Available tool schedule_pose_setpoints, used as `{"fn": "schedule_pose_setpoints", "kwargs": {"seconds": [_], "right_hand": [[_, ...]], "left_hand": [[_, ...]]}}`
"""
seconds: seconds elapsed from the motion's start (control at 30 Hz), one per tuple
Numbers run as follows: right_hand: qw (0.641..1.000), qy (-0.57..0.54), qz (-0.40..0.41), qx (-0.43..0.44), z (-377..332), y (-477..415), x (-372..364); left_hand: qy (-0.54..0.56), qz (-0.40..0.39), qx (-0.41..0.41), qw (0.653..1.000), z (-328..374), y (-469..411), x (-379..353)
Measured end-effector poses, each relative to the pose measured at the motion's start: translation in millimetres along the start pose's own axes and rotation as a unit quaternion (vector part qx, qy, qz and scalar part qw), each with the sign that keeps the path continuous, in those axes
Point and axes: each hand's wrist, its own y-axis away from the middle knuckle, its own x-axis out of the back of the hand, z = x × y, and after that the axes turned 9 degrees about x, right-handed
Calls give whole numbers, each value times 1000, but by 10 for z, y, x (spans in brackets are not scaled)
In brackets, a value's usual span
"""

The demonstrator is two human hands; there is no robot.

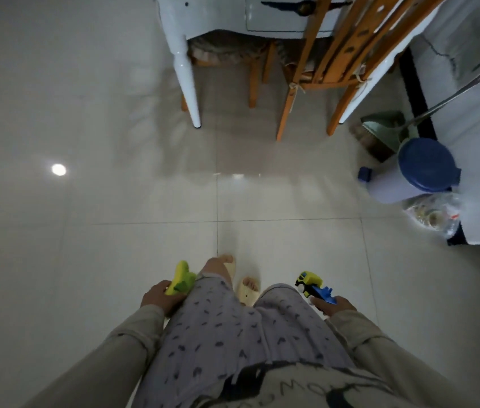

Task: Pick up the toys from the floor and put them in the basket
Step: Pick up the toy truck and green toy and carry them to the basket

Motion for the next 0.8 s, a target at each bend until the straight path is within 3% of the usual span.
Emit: {"fn": "schedule_pose_setpoints", "kwargs": {"seconds": [0.13,0.23,0.53,0.8], "right_hand": [[995,79,-32,54,-362,-71,-6],[988,113,-48,94,-702,-113,-23],[970,169,-58,163,-1826,-243,-191],[966,204,-61,149,-2792,-408,-417]], "left_hand": [[181,14,18,983,-441,89,-94],[249,18,63,966,-738,131,-183],[320,36,149,935,-903,-84,14],[325,50,112,938,-368,-702,1254]]}}
